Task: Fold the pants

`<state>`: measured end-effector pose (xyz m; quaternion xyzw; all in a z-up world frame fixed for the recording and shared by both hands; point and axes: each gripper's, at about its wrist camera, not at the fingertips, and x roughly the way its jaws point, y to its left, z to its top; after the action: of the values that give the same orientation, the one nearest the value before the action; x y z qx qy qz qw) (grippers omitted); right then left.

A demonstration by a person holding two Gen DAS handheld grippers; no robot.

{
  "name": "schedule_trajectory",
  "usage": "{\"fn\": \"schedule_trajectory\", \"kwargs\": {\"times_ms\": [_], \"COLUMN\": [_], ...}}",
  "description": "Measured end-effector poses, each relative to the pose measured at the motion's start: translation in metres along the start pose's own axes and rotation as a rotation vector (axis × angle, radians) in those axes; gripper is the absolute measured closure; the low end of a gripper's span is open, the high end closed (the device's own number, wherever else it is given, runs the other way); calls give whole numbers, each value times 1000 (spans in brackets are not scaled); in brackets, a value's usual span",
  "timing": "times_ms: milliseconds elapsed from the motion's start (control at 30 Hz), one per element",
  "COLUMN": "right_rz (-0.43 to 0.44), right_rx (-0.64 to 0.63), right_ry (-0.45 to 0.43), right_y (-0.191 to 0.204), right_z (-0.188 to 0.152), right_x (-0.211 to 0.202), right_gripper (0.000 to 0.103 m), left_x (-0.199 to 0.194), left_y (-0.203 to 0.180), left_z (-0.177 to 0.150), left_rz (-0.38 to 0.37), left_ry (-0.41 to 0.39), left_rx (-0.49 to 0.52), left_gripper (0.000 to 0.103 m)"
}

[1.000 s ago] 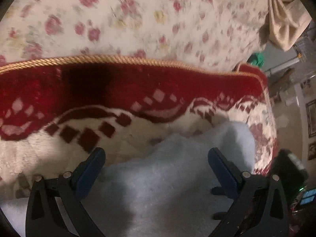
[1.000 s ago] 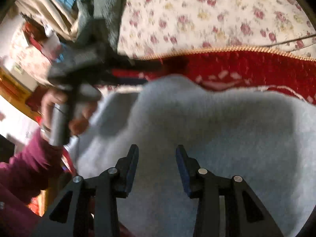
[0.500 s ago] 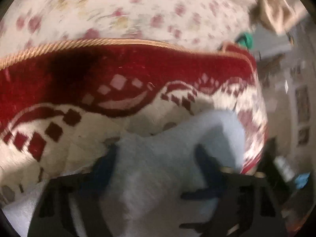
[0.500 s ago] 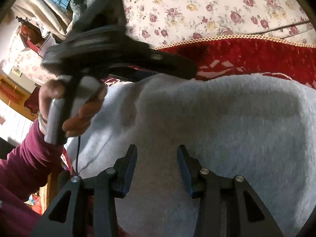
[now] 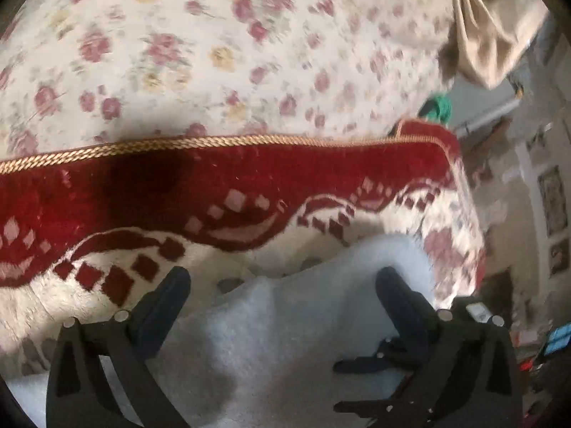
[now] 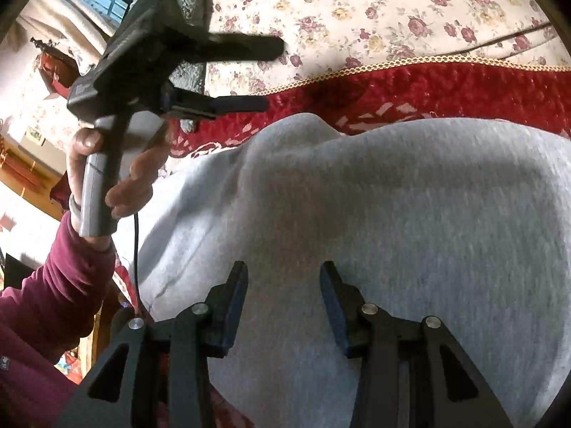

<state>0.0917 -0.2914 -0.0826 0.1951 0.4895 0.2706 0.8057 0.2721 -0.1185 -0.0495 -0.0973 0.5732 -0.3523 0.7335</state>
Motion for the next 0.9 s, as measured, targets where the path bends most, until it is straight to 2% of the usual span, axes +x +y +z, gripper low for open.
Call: {"fn": "schedule_trajectory", "kwargs": {"times_ms": [100, 200, 333, 367, 400, 533, 667, 733, 800, 900], "right_rz": [5, 18, 29, 30, 31, 36, 40, 41, 39, 27], "right_rx": [1, 13, 23, 22, 22, 14, 25, 26, 25, 36], "right_ry": [-4, -7, -10, -8, -6, 1, 0, -4, -3, -13], "right_y": [0, -1, -3, -2, -2, -3, -5, -5, -5, -5], "right_z": [-1, 0, -1, -2, -2, -2, -1, 0, 0, 2], "right_x": [-1, -1, -2, -3, -3, -2, -1, 0, 1, 1], "right_gripper": [57, 57, 57, 57, 57, 57, 57, 57, 57, 57], "left_x": [3, 23, 42, 43, 39, 27, 46, 46, 43, 50], "left_y": [19, 32, 38, 39, 36, 13, 6, 2, 9, 20], "left_z": [5, 1, -5, -6, -8, -18, -35, -36, -30, -21], "left_rz": [39, 2, -9, -26, -75, -194, -216, -232, -272, -274], "left_ry": [54, 181, 266, 274, 276, 300, 376, 363, 329, 307], "left_rx": [-47, -90, -110, -123, -131, -85, -92, -69, -116, -172], "left_gripper": [0, 0, 0, 0, 0, 0, 0, 0, 0, 0]}}
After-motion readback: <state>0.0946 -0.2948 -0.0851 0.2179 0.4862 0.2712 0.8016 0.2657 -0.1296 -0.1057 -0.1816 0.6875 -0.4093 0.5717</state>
